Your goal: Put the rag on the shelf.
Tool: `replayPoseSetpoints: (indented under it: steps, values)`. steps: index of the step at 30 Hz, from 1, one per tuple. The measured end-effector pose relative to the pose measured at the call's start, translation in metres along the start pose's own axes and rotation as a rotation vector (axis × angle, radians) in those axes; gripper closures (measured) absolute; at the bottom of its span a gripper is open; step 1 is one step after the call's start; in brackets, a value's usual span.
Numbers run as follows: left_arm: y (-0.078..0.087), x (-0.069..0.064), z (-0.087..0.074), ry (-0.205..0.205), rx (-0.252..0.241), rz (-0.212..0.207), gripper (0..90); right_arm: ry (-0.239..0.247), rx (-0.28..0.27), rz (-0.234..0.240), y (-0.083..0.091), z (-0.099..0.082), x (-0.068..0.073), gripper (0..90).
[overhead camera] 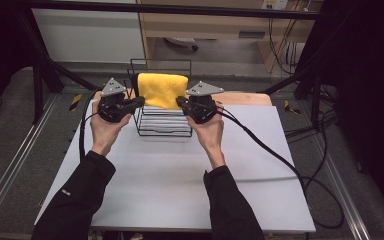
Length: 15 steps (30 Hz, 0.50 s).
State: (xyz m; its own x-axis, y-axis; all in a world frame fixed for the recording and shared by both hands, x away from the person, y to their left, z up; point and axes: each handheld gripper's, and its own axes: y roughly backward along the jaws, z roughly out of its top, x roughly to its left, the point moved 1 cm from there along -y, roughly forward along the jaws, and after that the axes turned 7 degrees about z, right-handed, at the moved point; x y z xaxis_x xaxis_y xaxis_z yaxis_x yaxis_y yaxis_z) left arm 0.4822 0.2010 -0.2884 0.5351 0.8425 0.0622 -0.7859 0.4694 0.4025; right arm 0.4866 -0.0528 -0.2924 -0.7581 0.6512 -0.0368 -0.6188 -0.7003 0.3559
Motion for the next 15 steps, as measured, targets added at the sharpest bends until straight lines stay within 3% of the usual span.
replayPoseSetpoints:
  steps: [5,15]
  values:
    - [0.005,0.0,-0.001,0.019,0.001,-0.022,78.2,-0.021,-0.026,0.029,0.008,-0.001,0.0,76.5]
    - [0.021,-0.004,-0.011,-0.019,0.038,-0.009,51.2,-0.052,-0.038,0.054,0.041,-0.006,0.001,49.3]
